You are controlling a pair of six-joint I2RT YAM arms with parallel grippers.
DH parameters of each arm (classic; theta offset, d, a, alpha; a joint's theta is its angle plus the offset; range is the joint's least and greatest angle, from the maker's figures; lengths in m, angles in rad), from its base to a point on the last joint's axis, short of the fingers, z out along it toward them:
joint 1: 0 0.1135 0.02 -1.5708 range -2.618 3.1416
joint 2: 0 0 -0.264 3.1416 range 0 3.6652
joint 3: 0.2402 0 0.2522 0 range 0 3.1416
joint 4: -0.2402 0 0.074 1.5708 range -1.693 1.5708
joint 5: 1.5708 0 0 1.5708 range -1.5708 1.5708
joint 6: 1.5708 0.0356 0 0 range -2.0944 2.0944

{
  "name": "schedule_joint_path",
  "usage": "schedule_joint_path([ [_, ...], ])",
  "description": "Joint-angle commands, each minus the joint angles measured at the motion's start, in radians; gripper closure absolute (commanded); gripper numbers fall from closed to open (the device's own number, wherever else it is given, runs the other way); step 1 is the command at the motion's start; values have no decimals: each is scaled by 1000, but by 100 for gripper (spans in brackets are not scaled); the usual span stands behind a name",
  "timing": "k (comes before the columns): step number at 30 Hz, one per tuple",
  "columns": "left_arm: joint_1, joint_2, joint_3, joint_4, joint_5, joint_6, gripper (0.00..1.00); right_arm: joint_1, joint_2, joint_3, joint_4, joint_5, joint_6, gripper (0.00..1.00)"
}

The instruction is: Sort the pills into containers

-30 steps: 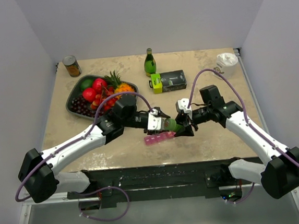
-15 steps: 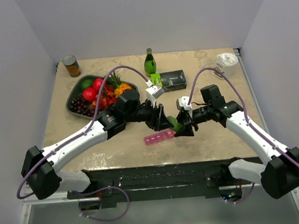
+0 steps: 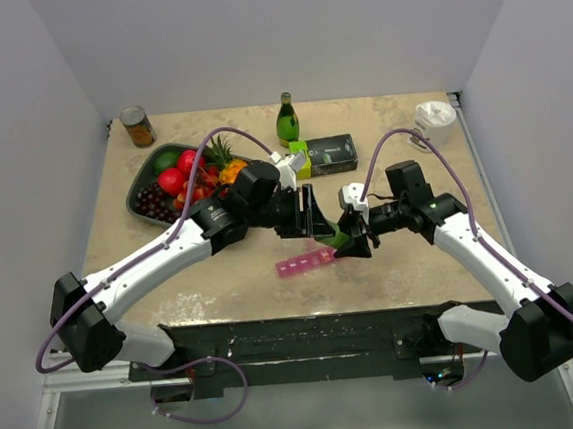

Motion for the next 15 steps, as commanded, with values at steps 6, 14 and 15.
schedule_joint_path([
  [6, 21, -38, 35, 134, 113, -12, 19, 4, -21, 2, 7, -14, -46, 100],
  [14, 124, -102, -82, 189, 206, 101, 1, 2, -24, 1, 6, -15, -47, 100],
  [15, 127, -114, -91, 174, 198, 130, 1, 1, -24, 1, 4, -15, -47, 100],
])
